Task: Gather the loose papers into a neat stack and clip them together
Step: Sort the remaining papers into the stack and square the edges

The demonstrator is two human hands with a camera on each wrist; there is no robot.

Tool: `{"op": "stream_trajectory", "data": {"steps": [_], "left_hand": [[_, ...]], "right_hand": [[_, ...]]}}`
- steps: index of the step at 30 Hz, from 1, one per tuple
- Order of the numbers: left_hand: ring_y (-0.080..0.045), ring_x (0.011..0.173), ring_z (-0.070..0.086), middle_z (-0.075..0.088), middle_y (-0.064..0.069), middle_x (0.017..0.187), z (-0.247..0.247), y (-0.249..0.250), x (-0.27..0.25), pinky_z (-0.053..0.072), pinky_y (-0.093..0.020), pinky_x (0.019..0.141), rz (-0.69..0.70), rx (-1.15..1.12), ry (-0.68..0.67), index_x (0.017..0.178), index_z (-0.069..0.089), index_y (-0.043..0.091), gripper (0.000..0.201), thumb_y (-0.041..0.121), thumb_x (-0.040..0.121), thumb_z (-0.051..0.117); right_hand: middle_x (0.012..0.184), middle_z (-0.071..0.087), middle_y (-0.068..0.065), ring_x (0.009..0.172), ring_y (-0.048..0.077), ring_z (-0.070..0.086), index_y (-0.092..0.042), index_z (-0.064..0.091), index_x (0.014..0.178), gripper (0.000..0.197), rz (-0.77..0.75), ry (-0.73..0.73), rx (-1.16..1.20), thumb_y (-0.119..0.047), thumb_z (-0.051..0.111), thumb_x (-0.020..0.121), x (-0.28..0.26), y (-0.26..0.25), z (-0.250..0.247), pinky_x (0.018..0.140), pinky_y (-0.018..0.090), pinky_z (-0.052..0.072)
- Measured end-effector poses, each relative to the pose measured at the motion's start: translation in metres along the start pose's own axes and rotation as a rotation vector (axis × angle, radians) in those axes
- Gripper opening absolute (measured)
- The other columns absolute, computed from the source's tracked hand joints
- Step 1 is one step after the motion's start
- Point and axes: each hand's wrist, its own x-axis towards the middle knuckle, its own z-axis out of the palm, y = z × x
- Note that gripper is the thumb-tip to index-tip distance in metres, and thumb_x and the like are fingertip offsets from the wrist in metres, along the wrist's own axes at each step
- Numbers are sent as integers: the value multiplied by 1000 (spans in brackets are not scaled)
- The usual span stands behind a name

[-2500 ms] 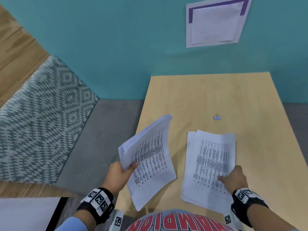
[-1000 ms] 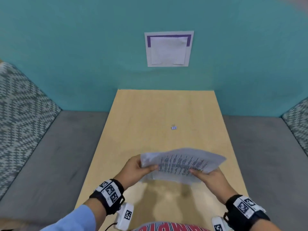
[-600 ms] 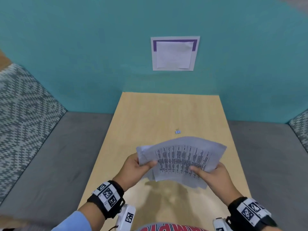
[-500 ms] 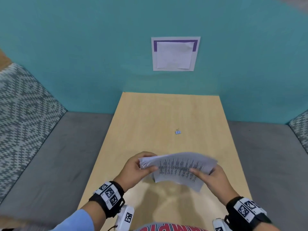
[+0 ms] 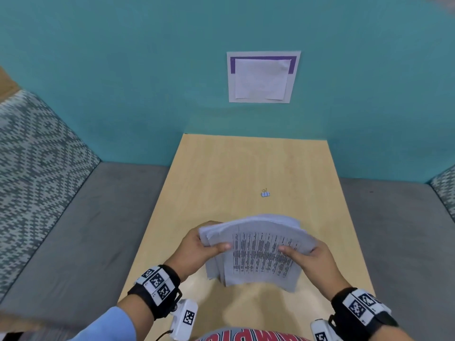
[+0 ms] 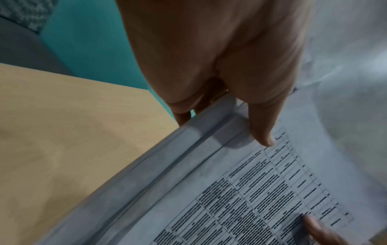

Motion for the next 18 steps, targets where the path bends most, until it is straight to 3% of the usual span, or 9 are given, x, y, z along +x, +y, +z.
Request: {"op": "stream_trajectory", "data": {"steps": [2, 4, 7, 10, 12, 14, 16, 18], "left_hand": [[-20, 103, 78, 83, -2, 110, 0, 0, 0, 59, -22, 82, 11, 39, 32, 115, 76, 10, 31, 9, 86, 87], [-9, 91, 75, 82, 6, 99, -3, 10, 1, 56, -18, 76, 66, 87, 88, 106, 77, 13, 26, 10, 84, 90], [-3, 92, 73, 81, 12, 101, -10, 34, 2, 55, -15, 78, 235, 298, 166, 101, 77, 26, 22, 20, 85, 90], [-8, 89, 73, 79, 15, 97, -16, 60, 3, 57, -31, 77, 343, 884, 24, 104, 72, 37, 16, 43, 90, 77], [-16, 90, 72, 79, 12, 97, -8, 70, 2, 55, -35, 72, 351, 1232, -105, 109, 68, 39, 25, 52, 88, 67], [-19, 87, 72, 79, 7, 94, 5, 70, -1, 51, -34, 68, 351, 1245, -165, 106, 69, 36, 24, 53, 90, 66], [-17, 78, 69, 76, 5, 82, 14, 67, -3, 45, -32, 64, 314, 1117, -191, 95, 73, 32, 17, 48, 93, 70], [-12, 64, 61, 65, 8, 63, 11, 61, 0, 39, -30, 59, 258, 969, -192, 78, 70, 32, 19, 44, 92, 76]], "right_hand": [[99, 84, 8, 98, 30, 79, -12, 80, 103, 21, 42, -7, -32, -6, 84, 83, 2, 5, 1, 90, 41, 61], [99, 83, 9, 100, 34, 77, -17, 82, 99, 17, 29, -27, -50, -8, 84, 84, 3, 6, 3, 90, 42, 60], [94, 84, 4, 96, 29, 78, -30, 83, 93, 20, -7, -30, -86, -11, 84, 85, 3, -1, 4, 88, 42, 60], [82, 82, -3, 81, 23, 76, -33, 80, 89, 18, -91, -57, -188, -15, 83, 88, 4, -12, 3, 77, 34, 56], [64, 67, -10, 59, 12, 58, -33, 75, 76, 24, -186, -138, -320, -13, 79, 90, 2, -23, 5, 62, 26, 44], [65, 63, -12, 61, 3, 51, -34, 75, 75, 31, -238, -227, -387, -8, 76, 91, 0, -33, 10, 59, 21, 38], [74, 72, -12, 68, 0, 60, -31, 79, 83, 25, -226, -245, -386, -6, 76, 87, 0, -39, 9, 64, 18, 43], [89, 76, -12, 82, 0, 67, -31, 79, 86, 14, -203, -118, -387, -21, 82, 77, 4, -34, -3, 74, 20, 48]]}}
